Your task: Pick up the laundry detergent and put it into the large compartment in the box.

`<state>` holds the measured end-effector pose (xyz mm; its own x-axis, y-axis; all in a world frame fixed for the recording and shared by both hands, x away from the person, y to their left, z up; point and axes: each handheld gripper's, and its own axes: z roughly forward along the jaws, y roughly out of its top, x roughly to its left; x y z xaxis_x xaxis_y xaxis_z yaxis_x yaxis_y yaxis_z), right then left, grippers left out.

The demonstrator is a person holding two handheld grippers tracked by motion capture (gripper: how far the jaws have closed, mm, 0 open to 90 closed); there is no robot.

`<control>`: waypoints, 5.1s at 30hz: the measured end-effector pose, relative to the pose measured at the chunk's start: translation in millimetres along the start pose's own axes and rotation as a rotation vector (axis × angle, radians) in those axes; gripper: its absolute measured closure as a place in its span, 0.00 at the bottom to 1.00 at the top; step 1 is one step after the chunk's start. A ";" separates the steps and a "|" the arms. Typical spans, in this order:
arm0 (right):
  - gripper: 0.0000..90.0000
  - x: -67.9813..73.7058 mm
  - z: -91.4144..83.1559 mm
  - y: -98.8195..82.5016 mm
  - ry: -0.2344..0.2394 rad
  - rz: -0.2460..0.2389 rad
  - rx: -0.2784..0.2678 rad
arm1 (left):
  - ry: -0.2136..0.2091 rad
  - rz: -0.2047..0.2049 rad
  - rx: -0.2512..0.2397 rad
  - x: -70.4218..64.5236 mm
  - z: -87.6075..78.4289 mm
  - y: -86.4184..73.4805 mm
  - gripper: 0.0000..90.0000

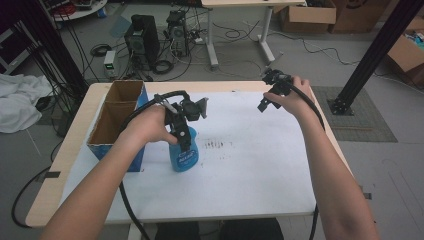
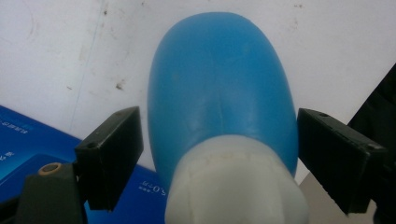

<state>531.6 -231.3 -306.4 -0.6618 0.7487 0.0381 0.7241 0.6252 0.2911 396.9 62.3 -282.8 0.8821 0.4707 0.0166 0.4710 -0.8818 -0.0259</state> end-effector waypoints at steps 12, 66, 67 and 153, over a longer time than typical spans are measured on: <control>0.28 0.7 0.1 0.7 0.002 0.000 -0.002 | -0.028 -0.022 -0.007 1.5 2.0 -0.7 0.26; 0.28 2.3 -0.6 -0.1 0.002 0.002 0.005 | -0.048 -0.061 0.009 5.2 4.9 0.5 0.41; 0.28 2.4 -0.6 -0.1 0.000 -0.002 0.004 | -0.050 -0.062 0.008 5.2 4.9 0.4 0.41; 0.29 -0.6 -10.8 -6.9 0.000 -0.002 -0.015 | 0.011 -1.024 -0.102 112.4 -160.8 -161.4 0.42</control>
<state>524.9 -238.4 -298.1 -0.6635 0.7473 0.0378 0.7198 0.6236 0.3051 419.7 252.6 -116.0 0.0574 0.9983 -0.0079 0.9942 -0.0564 0.0910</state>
